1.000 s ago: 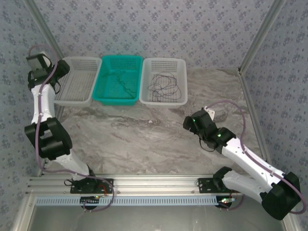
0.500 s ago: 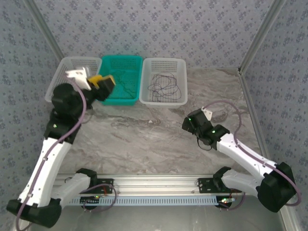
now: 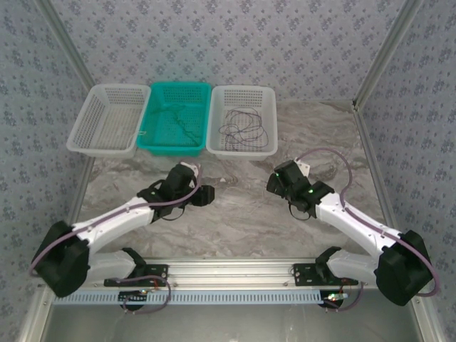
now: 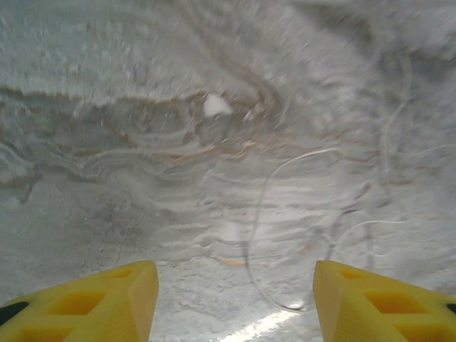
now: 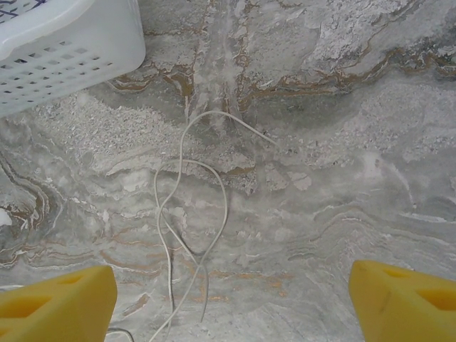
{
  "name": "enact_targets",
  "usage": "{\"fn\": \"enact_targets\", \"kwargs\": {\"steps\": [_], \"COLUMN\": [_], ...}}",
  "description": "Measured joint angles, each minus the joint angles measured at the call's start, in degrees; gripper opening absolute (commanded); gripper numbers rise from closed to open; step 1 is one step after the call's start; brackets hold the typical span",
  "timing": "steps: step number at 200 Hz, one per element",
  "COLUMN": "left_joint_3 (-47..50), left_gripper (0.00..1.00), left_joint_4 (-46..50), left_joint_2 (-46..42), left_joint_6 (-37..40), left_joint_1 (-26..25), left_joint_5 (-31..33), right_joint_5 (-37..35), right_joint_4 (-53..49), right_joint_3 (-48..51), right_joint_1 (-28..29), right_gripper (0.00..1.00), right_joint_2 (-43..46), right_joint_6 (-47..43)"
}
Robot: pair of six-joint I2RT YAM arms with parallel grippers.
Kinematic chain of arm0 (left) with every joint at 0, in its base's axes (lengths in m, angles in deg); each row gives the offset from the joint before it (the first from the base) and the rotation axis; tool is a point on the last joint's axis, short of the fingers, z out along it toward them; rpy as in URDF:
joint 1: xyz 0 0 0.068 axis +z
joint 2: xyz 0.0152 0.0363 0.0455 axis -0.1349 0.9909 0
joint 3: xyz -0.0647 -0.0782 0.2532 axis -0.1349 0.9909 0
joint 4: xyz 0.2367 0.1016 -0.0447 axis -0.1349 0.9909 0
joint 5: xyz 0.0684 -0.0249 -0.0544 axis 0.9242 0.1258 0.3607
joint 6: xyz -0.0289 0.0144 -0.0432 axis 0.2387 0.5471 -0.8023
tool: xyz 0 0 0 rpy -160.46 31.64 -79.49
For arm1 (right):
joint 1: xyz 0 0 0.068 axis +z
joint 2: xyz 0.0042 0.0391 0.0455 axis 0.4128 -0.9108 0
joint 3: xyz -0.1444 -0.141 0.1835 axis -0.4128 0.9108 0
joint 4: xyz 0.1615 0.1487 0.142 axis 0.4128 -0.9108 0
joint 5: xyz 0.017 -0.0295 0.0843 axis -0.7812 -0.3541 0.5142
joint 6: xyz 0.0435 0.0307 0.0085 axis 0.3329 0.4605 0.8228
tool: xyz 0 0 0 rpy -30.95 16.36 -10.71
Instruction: Untangle the cables
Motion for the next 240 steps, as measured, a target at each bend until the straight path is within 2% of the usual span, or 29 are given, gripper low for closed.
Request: {"fn": "enact_targets", "kwargs": {"steps": [37, 60, 72, 94, 117, 148, 174, 240], "left_joint_3": [-4.5, -7.8, -8.9, -10.0, -10.1, -10.1, -10.3, -14.1], "left_gripper": [0.58, 0.54, 0.44, 0.19, 0.0, 0.0, 0.0, 0.0], "left_joint_4": [-4.2, -6.3, -7.3, -8.3, -8.9, -8.5, -7.2, -4.1], "left_joint_2": [15.0, 21.0, 23.2, 26.2, 27.4, 26.3, 20.8, 5.1], "left_joint_6": [2.8, 3.5, 3.7, 3.9, 3.2, 3.0, 3.0, 3.0], "left_joint_1": [-0.7, -1.5, -1.6, -1.6, -1.4, -1.8, -1.8, -1.8], "left_joint_5": [-2.6, -3.9, -4.1, -4.5, -4.4, -4.7, -5.6, -5.9], "right_joint_5": [0.4, 0.4, 0.4, 0.4, 0.4, 0.5, 2.7, 6.9], "right_joint_4": [-0.1, -0.1, -0.1, -0.1, -0.1, 0.0, 1.0, 1.4], "right_joint_3": [0.0, 0.0, 0.0, 0.0, 0.0, 0.0, -0.3, -9.3], "right_joint_1": [0.0, 0.0, 0.0, 0.0, 0.0, 0.2, 1.0, 3.5], "right_gripper": [0.86, 0.86, 0.86, 0.86, 0.86, 0.87, 0.87, 0.85], "right_joint_2": [0.0, 0.0, 0.0, 0.2, 0.6, 1.0, -1.1, -22.8], "right_joint_6": [0.0, 0.0, 0.1, 0.2, 0.3, 0.3, 0.4, 1.9]}}
